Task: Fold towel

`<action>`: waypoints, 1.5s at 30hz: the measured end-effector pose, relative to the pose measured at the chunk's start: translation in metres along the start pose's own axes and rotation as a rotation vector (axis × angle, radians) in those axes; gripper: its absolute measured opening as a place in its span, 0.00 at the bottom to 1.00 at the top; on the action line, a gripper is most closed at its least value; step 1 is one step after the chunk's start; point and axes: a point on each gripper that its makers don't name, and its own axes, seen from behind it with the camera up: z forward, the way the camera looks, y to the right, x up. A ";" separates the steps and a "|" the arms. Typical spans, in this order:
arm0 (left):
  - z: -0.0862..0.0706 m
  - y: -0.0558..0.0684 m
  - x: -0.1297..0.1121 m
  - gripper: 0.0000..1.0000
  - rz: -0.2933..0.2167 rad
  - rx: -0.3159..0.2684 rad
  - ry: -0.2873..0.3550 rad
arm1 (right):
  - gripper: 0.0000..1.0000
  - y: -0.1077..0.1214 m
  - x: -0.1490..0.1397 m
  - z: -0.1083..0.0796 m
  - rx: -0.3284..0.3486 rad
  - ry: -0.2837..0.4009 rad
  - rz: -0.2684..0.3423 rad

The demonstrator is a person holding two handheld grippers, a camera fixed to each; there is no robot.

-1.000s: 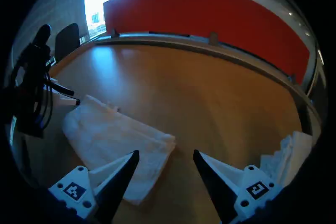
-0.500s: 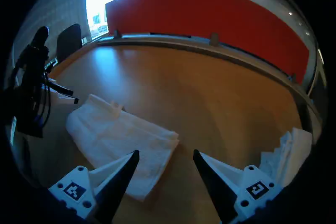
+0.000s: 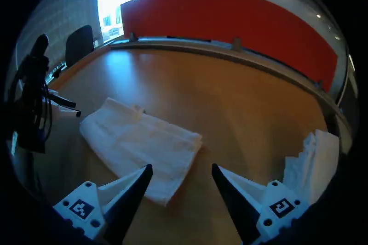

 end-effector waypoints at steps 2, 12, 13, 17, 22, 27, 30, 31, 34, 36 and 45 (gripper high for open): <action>-0.006 -0.002 -0.007 0.94 -0.006 0.007 0.000 | 1.00 -0.001 -0.002 -0.003 -0.001 0.001 -0.001; -0.026 -0.013 -0.036 0.94 -0.042 0.032 -0.008 | 0.99 -0.006 -0.006 -0.012 0.002 0.005 -0.006; -0.027 -0.014 -0.037 0.94 -0.044 0.033 -0.007 | 1.00 -0.007 -0.007 -0.012 0.004 0.004 -0.008; -0.033 -0.017 -0.041 0.94 -0.046 0.041 -0.001 | 1.00 -0.009 -0.008 -0.012 0.015 0.000 -0.025; -0.041 -0.021 -0.048 0.94 -0.041 0.052 0.001 | 0.99 -0.012 -0.010 -0.010 0.029 -0.009 -0.049; -0.051 -0.027 -0.060 0.94 -0.043 0.068 -0.001 | 1.00 -0.016 -0.014 -0.008 0.051 -0.021 -0.077; -0.058 -0.031 -0.068 0.94 -0.050 0.076 -0.004 | 1.00 -0.018 -0.018 -0.006 0.066 -0.032 -0.099; -0.060 -0.032 -0.071 0.94 -0.052 0.078 -0.006 | 1.00 -0.020 -0.019 -0.006 0.072 -0.036 -0.107; -0.067 -0.036 -0.081 0.94 -0.054 0.087 -0.011 | 1.00 -0.025 -0.024 -0.005 0.093 -0.048 -0.133; -0.072 -0.039 -0.087 0.94 -0.054 0.093 -0.014 | 1.00 -0.028 -0.027 -0.005 0.108 -0.057 -0.151; -0.089 -0.045 -0.111 0.94 -0.059 0.103 -0.021 | 1.00 -0.034 -0.035 -0.001 0.144 -0.091 -0.206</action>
